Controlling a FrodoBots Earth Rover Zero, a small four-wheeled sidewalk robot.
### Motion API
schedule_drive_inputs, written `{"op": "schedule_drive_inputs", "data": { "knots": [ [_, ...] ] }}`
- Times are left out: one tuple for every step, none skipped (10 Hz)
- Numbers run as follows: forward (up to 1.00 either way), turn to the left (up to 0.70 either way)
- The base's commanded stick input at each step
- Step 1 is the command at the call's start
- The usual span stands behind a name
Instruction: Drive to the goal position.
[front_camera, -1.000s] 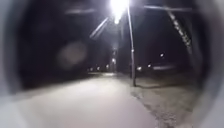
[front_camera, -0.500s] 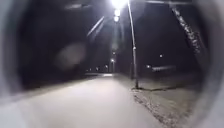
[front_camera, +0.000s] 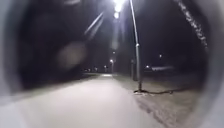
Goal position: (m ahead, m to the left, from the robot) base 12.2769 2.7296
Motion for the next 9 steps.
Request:
{"op": "schedule_drive_inputs", "data": {
  "knots": [
    [1.00, 0.00],
    [1.00, 0.00],
    [1.00, 0.00],
    [1.00, 0.00],
    [1.00, 0.00],
    [1.00, 0.00],
    [1.00, 0.00],
    [1.00, 0.00],
    [1.00, 0.00]
  ]
}}
